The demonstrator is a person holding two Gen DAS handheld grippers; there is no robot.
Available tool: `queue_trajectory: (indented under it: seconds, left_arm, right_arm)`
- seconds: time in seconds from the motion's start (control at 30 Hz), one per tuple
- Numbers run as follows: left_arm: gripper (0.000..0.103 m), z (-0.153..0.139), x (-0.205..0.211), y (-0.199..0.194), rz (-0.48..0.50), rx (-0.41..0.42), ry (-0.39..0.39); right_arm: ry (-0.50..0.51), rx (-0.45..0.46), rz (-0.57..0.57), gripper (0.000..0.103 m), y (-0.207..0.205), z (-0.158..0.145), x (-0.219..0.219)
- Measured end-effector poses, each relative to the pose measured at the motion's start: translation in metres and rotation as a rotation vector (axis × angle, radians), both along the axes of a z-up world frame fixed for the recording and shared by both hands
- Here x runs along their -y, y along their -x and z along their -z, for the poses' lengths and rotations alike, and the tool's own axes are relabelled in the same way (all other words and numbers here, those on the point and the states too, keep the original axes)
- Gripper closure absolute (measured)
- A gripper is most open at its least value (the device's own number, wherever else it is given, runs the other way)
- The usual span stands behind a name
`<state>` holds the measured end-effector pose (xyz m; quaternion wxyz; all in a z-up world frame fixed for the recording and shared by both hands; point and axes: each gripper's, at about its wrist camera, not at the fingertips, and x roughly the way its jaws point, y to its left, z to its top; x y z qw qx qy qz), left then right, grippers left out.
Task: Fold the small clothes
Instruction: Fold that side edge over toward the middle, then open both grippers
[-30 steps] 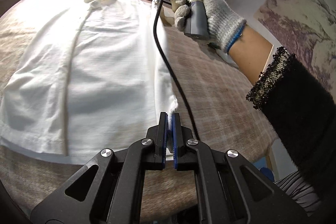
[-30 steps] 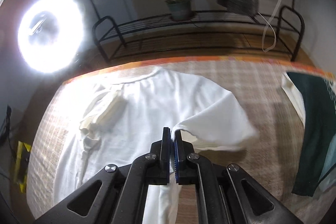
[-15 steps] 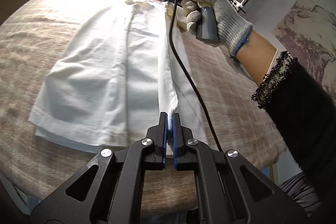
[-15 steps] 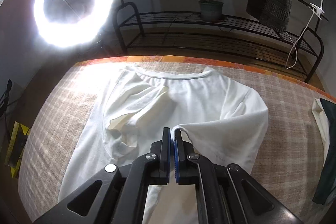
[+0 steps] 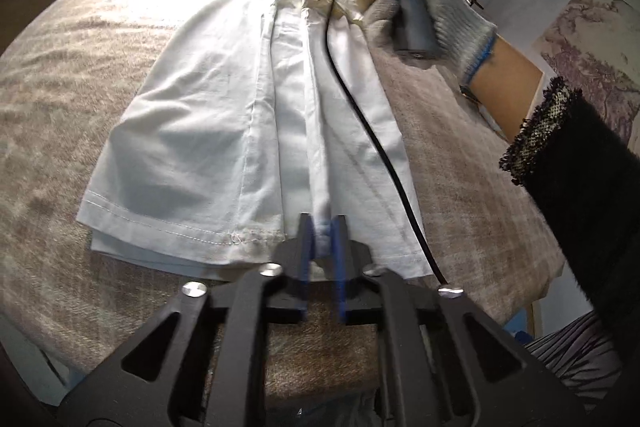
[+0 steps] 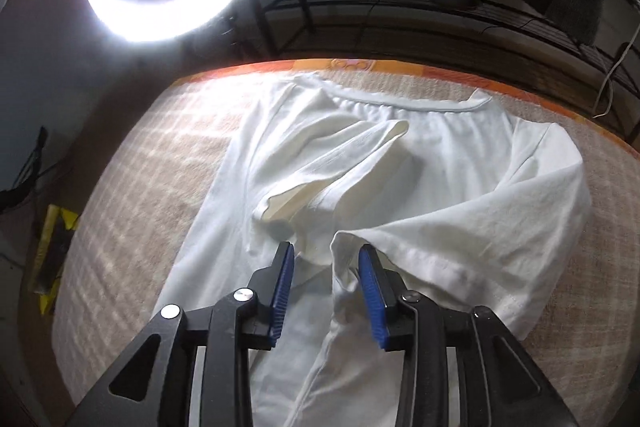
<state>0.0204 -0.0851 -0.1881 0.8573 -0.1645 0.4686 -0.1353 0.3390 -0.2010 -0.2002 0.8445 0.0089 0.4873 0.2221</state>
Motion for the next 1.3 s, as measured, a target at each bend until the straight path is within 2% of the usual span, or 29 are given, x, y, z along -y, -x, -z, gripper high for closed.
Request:
queue_trajectory:
  seconds: [0.03,0.1,0.17,0.23,0.27,0.3,0.37,0.47,0.57,0.63,0.7,0.77,0.8,0.93,1.07,1.17,1.3]
  left_arm:
    - [0.08,-0.003,-0.002,0.003,-0.001,0.01,0.002]
    - [0.079,-0.009,-0.004,0.006,-0.002,0.034,-0.004]
    - [0.079,-0.013,-0.007,0.007,-0.006,0.05,-0.004]
    - [0.079,-0.016,-0.012,0.007,-0.015,0.053,0.007]
    - [0.079,-0.016,-0.014,0.007,-0.022,0.05,0.017]
    - [0.079,-0.017,-0.016,0.007,-0.027,0.048,0.025]
    - [0.079,-0.019,-0.018,0.006,-0.032,0.046,0.033]
    - [0.079,-0.022,-0.021,0.005,-0.036,0.055,0.028]
    - [0.079,-0.022,-0.02,0.005,-0.044,0.05,0.03]
    - [0.079,-0.021,-0.021,0.003,-0.049,0.044,0.035]
    - [0.079,-0.021,-0.023,0.001,-0.058,0.043,0.042]
    - [0.079,-0.023,-0.026,0.002,-0.07,0.046,0.05]
    - [0.079,-0.024,-0.028,0.001,-0.075,0.046,0.059]
    - [0.079,-0.025,-0.032,0.0,-0.086,0.052,0.064]
    - [0.079,-0.024,-0.038,0.0,-0.106,0.045,0.072]
    - [0.079,-0.023,-0.043,-0.001,-0.122,0.038,0.083]
    - [0.079,-0.022,-0.045,-0.002,-0.127,0.034,0.082]
  right_arm:
    - [-0.024,0.007,-0.008,0.068,0.002,-0.005,0.006]
    - [-0.111,0.02,-0.02,0.068,0.006,-0.019,0.026]
    - [-0.173,0.05,0.015,0.066,0.007,-0.035,0.055]
    - [-0.178,0.074,0.086,0.055,0.004,-0.043,0.082]
    - [-0.174,0.084,0.129,0.047,0.002,-0.043,0.097]
    - [-0.166,0.088,0.17,0.044,-0.001,-0.04,0.11]
    - [-0.165,0.067,0.235,0.044,-0.007,-0.029,0.131]
    - [-0.214,0.009,0.274,0.044,-0.016,-0.008,0.151]
    - [-0.229,-0.022,0.262,0.049,-0.021,0.008,0.151]
    - [-0.23,-0.038,0.24,0.062,-0.024,0.015,0.144]
    - [-0.241,-0.053,0.207,0.084,-0.025,0.017,0.137]
    - [-0.25,-0.053,0.17,0.1,-0.025,0.013,0.129]
    - [-0.259,-0.049,0.163,0.102,-0.026,0.009,0.126]
    - [-0.337,-0.029,0.159,0.103,-0.034,-0.017,0.117]
    - [-0.335,-0.024,0.148,0.103,-0.053,-0.033,0.089]
    - [-0.277,-0.032,0.145,0.103,-0.069,-0.031,0.061]
    - [-0.249,-0.058,0.151,0.103,-0.084,-0.016,0.036]
